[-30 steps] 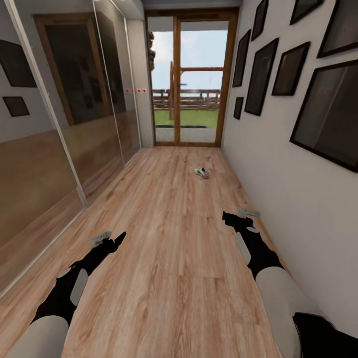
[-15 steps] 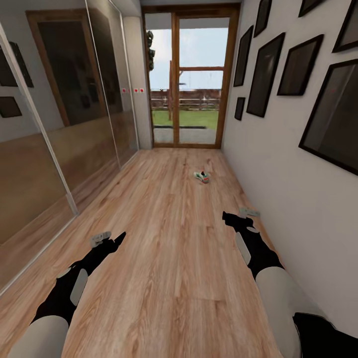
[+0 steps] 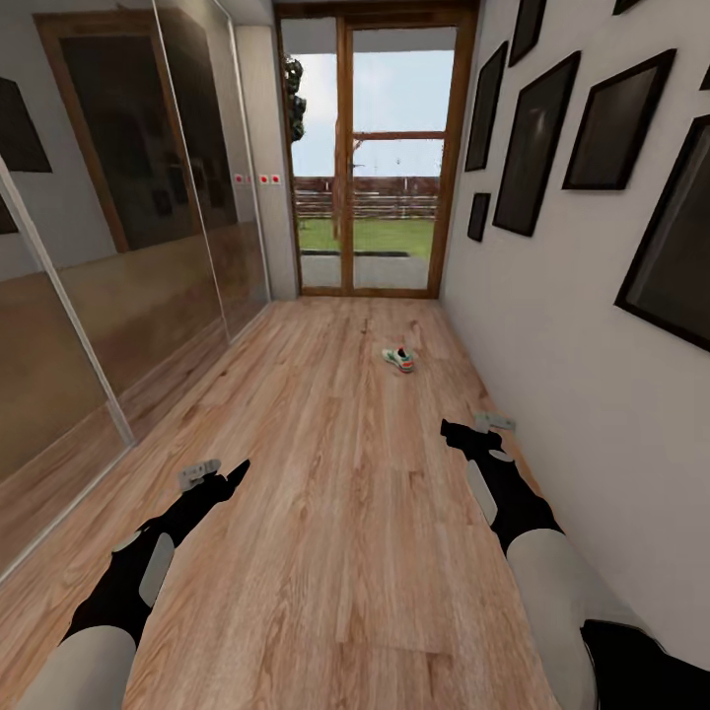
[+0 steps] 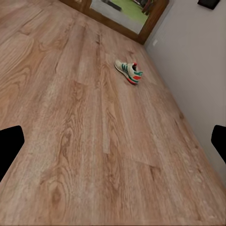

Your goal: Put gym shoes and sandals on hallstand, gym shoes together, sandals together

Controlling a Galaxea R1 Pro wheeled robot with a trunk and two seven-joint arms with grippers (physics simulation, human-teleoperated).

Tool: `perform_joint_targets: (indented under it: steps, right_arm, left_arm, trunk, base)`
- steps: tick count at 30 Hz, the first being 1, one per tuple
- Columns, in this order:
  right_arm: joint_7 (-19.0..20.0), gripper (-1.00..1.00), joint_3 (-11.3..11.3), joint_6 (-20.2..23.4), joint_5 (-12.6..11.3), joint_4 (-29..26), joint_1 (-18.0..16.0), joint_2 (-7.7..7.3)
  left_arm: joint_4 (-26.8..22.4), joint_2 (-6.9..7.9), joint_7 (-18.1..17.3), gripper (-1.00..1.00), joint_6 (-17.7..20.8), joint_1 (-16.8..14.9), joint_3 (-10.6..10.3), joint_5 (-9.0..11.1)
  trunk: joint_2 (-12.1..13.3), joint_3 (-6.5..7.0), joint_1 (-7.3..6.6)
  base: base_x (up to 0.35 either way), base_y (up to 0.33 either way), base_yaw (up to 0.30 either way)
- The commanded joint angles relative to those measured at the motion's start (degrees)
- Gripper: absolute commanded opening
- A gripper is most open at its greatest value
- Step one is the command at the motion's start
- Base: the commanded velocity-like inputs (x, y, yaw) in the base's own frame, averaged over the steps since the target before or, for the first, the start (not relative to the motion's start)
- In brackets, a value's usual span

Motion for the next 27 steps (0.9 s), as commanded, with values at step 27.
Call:
perform_joint_targets:
  steps: [27]
  right_arm:
    - [-0.11,1.0,-0.1,0.28,-0.25,-0.1,-0.01,0.08]
  left_arm:
    - [0.01,-0.01,-0.32,1.0,0.43,-0.06,0.11,0.51]
  trunk:
    - [-0.02,-0.06,0.02]
  base:
    - [0.349,-0.067,0.0]
